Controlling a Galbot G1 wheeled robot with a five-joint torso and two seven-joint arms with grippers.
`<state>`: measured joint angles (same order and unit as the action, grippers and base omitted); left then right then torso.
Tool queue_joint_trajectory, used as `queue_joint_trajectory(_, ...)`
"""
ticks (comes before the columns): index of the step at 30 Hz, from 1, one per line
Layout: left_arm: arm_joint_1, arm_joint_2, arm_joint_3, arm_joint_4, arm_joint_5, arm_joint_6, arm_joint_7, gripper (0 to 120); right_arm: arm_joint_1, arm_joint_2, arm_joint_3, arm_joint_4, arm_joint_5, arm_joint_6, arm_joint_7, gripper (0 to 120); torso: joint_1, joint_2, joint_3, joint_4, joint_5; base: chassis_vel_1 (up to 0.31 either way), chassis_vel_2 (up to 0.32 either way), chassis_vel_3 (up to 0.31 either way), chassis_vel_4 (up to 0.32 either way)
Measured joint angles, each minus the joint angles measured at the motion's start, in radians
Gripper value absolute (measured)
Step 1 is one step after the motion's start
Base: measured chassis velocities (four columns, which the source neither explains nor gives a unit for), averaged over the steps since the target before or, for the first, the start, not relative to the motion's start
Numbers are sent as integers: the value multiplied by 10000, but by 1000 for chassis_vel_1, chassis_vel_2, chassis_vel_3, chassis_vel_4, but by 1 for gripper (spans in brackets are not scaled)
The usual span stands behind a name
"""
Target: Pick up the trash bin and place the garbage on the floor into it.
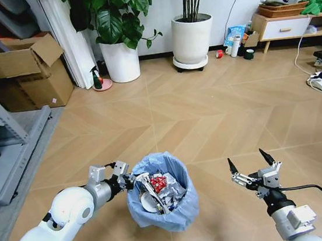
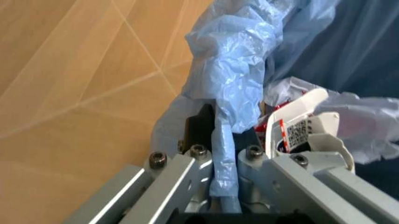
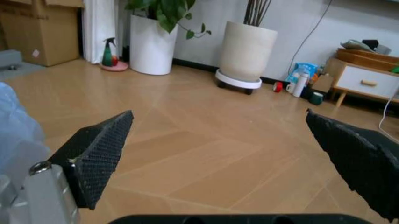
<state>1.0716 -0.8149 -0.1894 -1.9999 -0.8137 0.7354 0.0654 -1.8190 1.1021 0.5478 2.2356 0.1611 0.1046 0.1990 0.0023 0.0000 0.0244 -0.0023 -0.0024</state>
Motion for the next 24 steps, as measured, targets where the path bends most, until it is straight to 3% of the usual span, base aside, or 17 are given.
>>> queue_joint_trajectory(9, -68, 7, 2, 90, -4, 0, 4, 0, 122, -21, -63, -136, 76, 59, -6, 100, 0, 1, 0, -4, 5, 121, -89, -140, 77)
queue_joint_trajectory(24, -108, 93, 27, 125, -75, 0, 7, 0, 99, -48, -68, -155, 256, -8, 62, 100, 2, 0, 1, -2, 5, 2, -5, -2, 3)
